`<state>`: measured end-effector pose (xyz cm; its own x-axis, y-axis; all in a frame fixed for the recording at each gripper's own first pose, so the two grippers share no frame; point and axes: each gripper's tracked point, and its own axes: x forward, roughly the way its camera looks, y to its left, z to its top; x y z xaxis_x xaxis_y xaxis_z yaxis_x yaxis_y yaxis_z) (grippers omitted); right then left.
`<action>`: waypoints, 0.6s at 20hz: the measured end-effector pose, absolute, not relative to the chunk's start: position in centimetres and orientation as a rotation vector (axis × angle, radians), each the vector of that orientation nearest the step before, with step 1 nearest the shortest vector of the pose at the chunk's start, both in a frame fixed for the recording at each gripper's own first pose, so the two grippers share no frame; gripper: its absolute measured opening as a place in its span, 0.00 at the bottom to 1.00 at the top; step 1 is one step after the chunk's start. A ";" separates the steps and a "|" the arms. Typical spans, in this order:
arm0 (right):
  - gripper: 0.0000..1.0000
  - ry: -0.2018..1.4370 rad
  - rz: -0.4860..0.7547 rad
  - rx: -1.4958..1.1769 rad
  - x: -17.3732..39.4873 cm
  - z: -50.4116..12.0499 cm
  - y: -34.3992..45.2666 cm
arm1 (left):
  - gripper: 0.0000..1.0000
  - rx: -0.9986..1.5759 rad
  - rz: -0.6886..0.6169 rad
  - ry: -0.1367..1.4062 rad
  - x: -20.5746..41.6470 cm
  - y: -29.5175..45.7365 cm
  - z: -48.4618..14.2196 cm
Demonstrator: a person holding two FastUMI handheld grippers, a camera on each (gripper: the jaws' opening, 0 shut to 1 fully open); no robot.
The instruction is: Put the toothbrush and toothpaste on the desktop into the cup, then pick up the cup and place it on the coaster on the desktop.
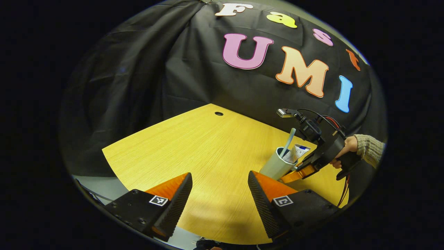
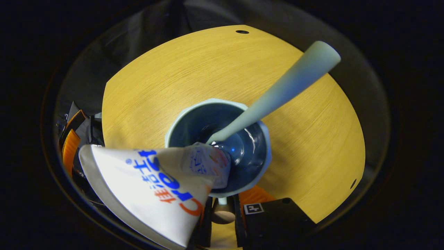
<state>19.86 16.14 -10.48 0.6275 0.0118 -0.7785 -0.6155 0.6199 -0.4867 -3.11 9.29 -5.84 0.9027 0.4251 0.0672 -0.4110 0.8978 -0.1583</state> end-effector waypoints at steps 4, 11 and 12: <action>0.50 0.804 0.448 -0.812 18.1 -9.3 16.6 | 0.93 -0.121 0.402 -0.099 -2.5 8.5 -5.3; 1.00 0.694 0.459 -0.664 14.9 -5.0 16.3 | 0.93 -0.037 0.318 -0.095 -1.3 6.1 -3.3; 0.96 0.673 0.452 -0.635 14.1 -4.0 15.7 | 0.93 -0.027 0.302 -0.089 -1.0 5.6 -3.0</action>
